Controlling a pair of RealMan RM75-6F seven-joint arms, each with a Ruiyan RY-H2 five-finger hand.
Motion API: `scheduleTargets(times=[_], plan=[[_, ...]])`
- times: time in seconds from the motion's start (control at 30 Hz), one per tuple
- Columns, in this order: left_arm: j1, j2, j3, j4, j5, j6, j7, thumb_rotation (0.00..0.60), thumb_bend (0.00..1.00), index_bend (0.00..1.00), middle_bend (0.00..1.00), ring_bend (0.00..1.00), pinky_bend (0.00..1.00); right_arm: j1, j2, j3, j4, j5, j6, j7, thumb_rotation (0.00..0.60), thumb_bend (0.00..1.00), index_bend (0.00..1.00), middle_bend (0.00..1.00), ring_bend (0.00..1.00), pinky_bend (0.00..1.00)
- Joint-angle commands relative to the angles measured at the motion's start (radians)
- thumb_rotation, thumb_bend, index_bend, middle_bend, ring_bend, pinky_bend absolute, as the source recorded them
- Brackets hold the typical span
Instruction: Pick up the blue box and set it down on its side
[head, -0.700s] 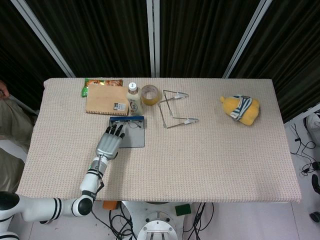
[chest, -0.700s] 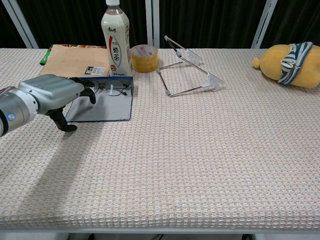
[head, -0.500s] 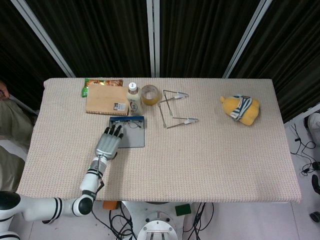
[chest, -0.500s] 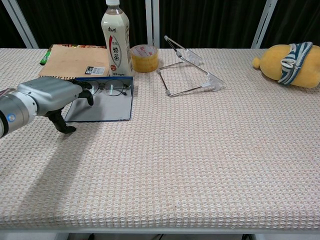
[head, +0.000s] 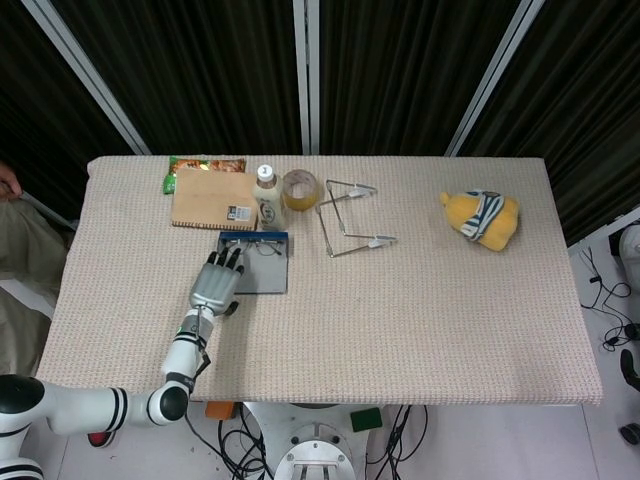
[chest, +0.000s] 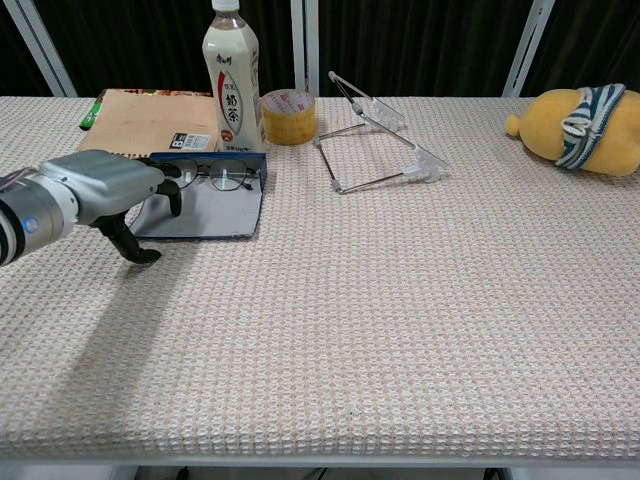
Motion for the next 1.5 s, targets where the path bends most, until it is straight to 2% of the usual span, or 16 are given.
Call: scheduleTargets(times=[0.03, 0.33, 0.4, 0.57, 0.77, 0.87, 1.03, 1.2, 1.27, 1.37, 1.5], plan=[[-0.006, -0.007, 0.002, 0.015, 0.001, -0.001, -0.005, 0.517, 0.25, 0.29, 0.00, 0.00, 0.12, 0.001, -0.001, 0.000, 0.002, 0.001, -0.002, 0.000, 0.600, 0.48, 0.00, 0.00, 0.00, 0.00], [-0.009, -0.048, 0.004, 0.084, 0.062, 0.017, -0.051, 0.581, 0.30, 0.41, 0.00, 0.00, 0.12, -0.001, -0.002, 0.000, 0.006, 0.005, -0.004, 0.001, 0.600, 0.48, 0.00, 0.00, 0.00, 0.00], [-0.004, -0.056, 0.001, 0.092, 0.084, 0.027, -0.073, 0.599, 0.36, 0.46, 0.00, 0.00, 0.12, -0.001, -0.003, -0.001, 0.008, 0.007, -0.006, 0.003, 0.600, 0.48, 0.00, 0.00, 0.00, 0.00], [0.012, -0.070, -0.010, 0.107, 0.135, 0.046, -0.139, 0.600, 0.47, 0.55, 0.00, 0.00, 0.12, 0.000, -0.007, -0.002, 0.015, 0.008, -0.010, 0.005, 0.600, 0.48, 0.00, 0.00, 0.00, 0.00], [0.035, -0.062, -0.009, 0.090, 0.192, 0.062, -0.198, 0.600, 0.50, 0.58, 0.00, 0.00, 0.13, 0.000, -0.011, -0.001, 0.018, 0.010, -0.012, 0.005, 0.600, 0.48, 0.00, 0.00, 0.00, 0.00], [0.058, -0.066, -0.001, 0.097, 0.240, 0.082, -0.248, 0.600, 0.50, 0.63, 0.02, 0.00, 0.13, -0.001, -0.014, -0.001, 0.022, 0.011, -0.011, 0.008, 0.600, 0.48, 0.00, 0.00, 0.00, 0.00], [0.139, -0.049, 0.045, 0.072, 0.365, 0.175, -0.361, 0.600, 0.50, 0.71, 0.04, 0.00, 0.15, -0.004, -0.017, -0.003, 0.032, 0.013, -0.012, 0.017, 0.600, 0.48, 0.00, 0.00, 0.00, 0.00], [0.237, 0.026, 0.123, -0.034, 0.477, 0.301, -0.381, 0.600, 0.50, 0.72, 0.04, 0.00, 0.15, -0.004, -0.018, -0.005, 0.040, 0.009, -0.015, 0.021, 0.600, 0.48, 0.00, 0.00, 0.00, 0.00], [0.253, 0.055, 0.131, -0.072, 0.484, 0.312, -0.369, 0.600, 0.50, 0.72, 0.04, 0.00, 0.15, -0.003, -0.019, -0.008, 0.040, 0.005, -0.016, 0.016, 0.600, 0.48, 0.00, 0.00, 0.00, 0.00], [0.252, 0.076, 0.106, -0.092, 0.470, 0.291, -0.361, 0.600, 0.50, 0.72, 0.04, 0.00, 0.15, -0.002, -0.023, -0.011, 0.035, -0.003, -0.014, 0.011, 0.600, 0.48, 0.00, 0.00, 0.00, 0.00], [0.225, 0.049, 0.044, -0.038, 0.421, 0.204, -0.405, 0.600, 0.50, 0.72, 0.04, 0.00, 0.15, -0.002, -0.028, -0.014, 0.031, -0.006, -0.014, 0.004, 0.600, 0.48, 0.00, 0.00, 0.00, 0.00]])
